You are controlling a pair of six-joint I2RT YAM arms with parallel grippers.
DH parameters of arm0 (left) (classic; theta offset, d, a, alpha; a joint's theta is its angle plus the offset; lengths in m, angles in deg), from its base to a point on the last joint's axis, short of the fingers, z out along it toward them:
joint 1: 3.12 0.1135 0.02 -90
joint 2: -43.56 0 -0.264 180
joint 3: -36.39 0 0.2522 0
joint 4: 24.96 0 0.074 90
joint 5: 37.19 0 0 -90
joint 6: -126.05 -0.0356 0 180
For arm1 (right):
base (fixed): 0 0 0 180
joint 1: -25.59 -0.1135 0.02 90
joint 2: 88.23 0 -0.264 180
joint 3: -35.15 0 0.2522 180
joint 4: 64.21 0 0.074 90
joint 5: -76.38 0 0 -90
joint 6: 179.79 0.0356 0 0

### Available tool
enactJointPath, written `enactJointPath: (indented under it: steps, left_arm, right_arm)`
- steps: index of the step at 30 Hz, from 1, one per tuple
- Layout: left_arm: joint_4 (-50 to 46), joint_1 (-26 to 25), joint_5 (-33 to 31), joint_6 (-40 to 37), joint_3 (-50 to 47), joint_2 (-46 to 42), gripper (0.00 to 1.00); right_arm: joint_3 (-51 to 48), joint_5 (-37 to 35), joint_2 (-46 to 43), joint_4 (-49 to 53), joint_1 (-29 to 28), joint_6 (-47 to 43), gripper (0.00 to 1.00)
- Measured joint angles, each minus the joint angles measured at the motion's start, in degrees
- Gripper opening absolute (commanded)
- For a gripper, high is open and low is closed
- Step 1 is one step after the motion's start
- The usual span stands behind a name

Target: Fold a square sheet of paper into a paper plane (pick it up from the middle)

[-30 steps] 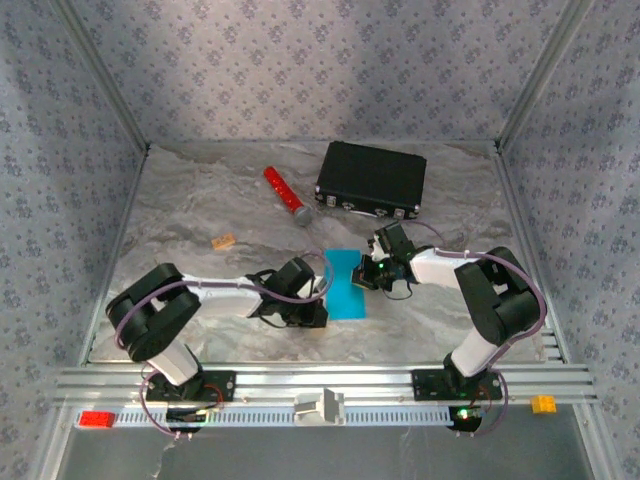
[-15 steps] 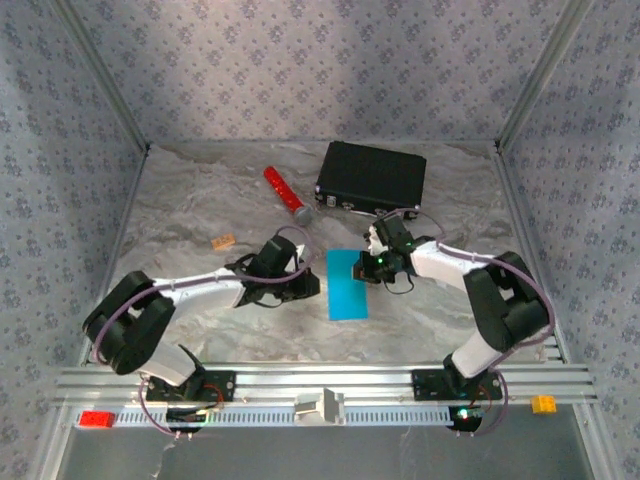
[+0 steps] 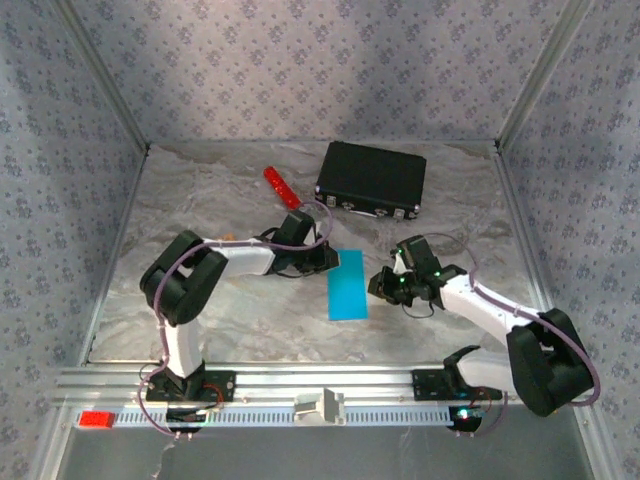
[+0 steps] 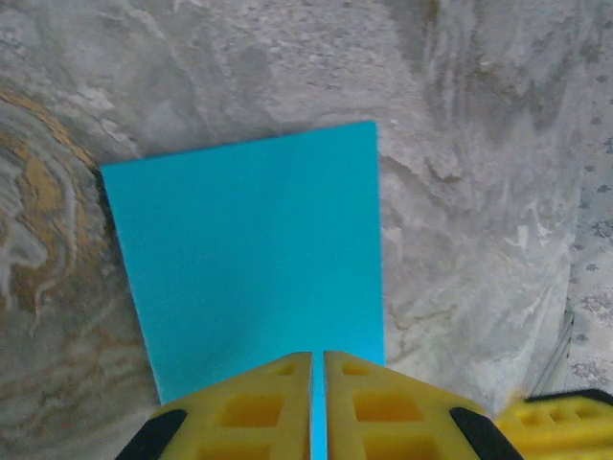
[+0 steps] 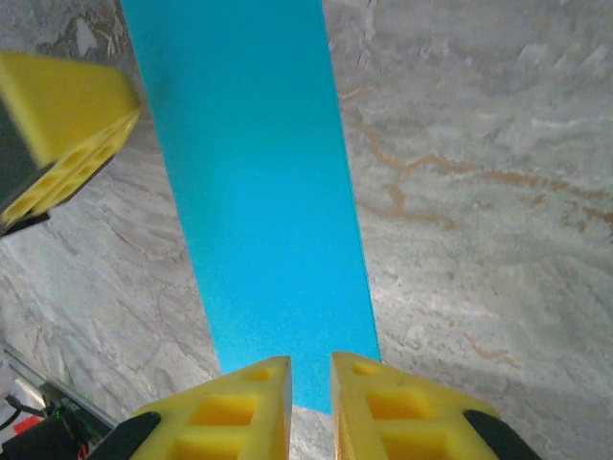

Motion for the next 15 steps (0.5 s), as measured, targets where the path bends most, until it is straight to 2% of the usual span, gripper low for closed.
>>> enactJointPath:
  steps: [6, 15]
  left_arm:
    - [-0.35, 0.90, 0.35, -0.87, 4.28, 4.52, 0.12]
    - [-0.37, 1.05, -0.11, -2.38, 5.44, 6.32, 0.11]
  right_arm:
    - [-2.36, 1.40, -0.28, -0.90, -1.36, 2.99, 0.26]
    - [-6.10, 3.52, -0.28, -2.93, -2.49, 5.73, 0.33]
